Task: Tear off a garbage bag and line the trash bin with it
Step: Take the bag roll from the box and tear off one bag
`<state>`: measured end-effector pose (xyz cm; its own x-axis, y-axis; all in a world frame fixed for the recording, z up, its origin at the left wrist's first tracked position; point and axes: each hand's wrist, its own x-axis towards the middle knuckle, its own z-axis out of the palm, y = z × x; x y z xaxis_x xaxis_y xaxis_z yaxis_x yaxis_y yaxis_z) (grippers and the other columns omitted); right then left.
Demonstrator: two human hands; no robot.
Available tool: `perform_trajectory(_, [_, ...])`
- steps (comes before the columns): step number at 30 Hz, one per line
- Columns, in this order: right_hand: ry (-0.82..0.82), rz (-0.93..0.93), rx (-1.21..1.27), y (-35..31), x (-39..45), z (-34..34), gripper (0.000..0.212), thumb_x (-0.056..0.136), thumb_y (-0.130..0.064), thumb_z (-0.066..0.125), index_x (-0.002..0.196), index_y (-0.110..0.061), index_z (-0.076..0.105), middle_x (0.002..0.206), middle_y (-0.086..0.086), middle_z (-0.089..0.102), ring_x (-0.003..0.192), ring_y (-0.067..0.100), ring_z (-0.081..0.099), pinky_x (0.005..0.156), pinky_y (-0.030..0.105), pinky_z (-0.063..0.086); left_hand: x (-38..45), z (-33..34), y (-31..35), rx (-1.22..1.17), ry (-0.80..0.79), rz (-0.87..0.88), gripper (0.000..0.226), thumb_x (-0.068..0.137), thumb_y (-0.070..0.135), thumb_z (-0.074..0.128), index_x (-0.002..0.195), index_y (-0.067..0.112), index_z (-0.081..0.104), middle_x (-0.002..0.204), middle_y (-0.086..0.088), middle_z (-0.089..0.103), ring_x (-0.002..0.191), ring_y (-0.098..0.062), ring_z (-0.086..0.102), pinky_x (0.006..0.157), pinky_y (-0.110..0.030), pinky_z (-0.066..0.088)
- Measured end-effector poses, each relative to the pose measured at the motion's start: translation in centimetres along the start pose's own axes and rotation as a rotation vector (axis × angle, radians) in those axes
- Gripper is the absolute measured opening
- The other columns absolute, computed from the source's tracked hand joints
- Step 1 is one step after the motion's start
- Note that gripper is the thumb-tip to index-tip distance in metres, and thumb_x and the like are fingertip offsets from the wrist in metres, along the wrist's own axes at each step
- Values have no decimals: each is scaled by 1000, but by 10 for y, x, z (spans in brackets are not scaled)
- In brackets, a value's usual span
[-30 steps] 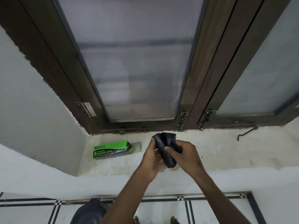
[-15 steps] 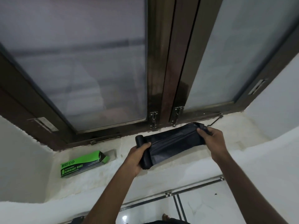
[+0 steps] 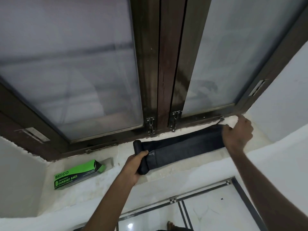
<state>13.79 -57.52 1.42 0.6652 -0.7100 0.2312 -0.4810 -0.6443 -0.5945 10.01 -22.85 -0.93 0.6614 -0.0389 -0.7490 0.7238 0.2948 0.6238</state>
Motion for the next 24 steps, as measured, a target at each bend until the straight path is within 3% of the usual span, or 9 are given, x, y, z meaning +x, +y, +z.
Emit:
perform_trajectory(2, [-77,-295,189,-25,-48,7,35,88,-10,56,122,-14,63,120,9,65,113,29,56,98,49,46,-1,4,0,-22,-19,2,22,92,18,67,110,7,68,101,-13,75,89,-27,69,73,-35,54])
perform_trajectory(4, [-375,-541,335,-45,-93,20,24,94,-14,60,117,-16,68,115,2,68,109,20,59,97,44,50,-3,8,-1,-15,-40,1,23,91,19,67,112,8,67,105,-15,75,93,-29,69,80,-38,56])
perform_trajectory(7, [-669,-735,302,-69,-128,44,35,95,-37,61,128,-26,61,119,-7,64,114,11,53,97,30,44,-6,14,-3,29,-73,13,30,90,21,67,118,10,66,111,-19,73,105,-35,68,93,-45,53])
perform_trajectory(9, [-800,-675,299,-78,-129,56,42,93,-52,57,130,-32,58,114,-9,65,110,8,56,94,27,45,-7,15,-5,32,-105,22,34,90,22,67,121,10,65,114,-19,73,113,-37,65,99,-47,51])
perform_trajectory(11, [-917,-598,284,-79,-121,62,35,89,-58,60,110,-32,67,88,-7,68,83,2,60,75,25,48,-11,14,-5,4,-126,16,32,89,21,67,119,9,65,113,-18,73,110,-36,66,99,-47,50])
perform_trajectory(13, [-992,-583,276,-77,-110,64,29,85,-53,68,86,-24,73,60,-10,57,56,0,48,58,24,38,-17,12,-2,-46,-127,-9,28,89,18,66,115,9,64,107,-16,72,99,-32,67,89,-43,53])
perform_trajectory(15, [-1016,-578,278,-73,-99,63,27,82,-48,74,78,-22,75,52,-15,52,52,1,45,54,22,33,-19,6,-2,-118,-122,-20,27,88,16,64,114,8,64,105,-16,71,94,-30,65,82,-40,54])
perform_trajectory(20, [-1179,-471,384,-78,-88,55,31,89,-54,64,111,-33,72,112,-15,70,104,0,64,91,23,52,-18,1,-4,-111,-177,-35,41,83,18,66,122,7,64,115,-19,70,105,-34,64,102,-47,49])
perform_trajectory(24, [-1398,-415,367,-94,-92,49,33,88,-43,71,111,-18,71,98,-7,74,92,5,69,82,19,52,-20,10,-6,-60,-235,-30,37,86,16,62,122,6,64,113,-19,71,104,-34,65,101,-48,49])
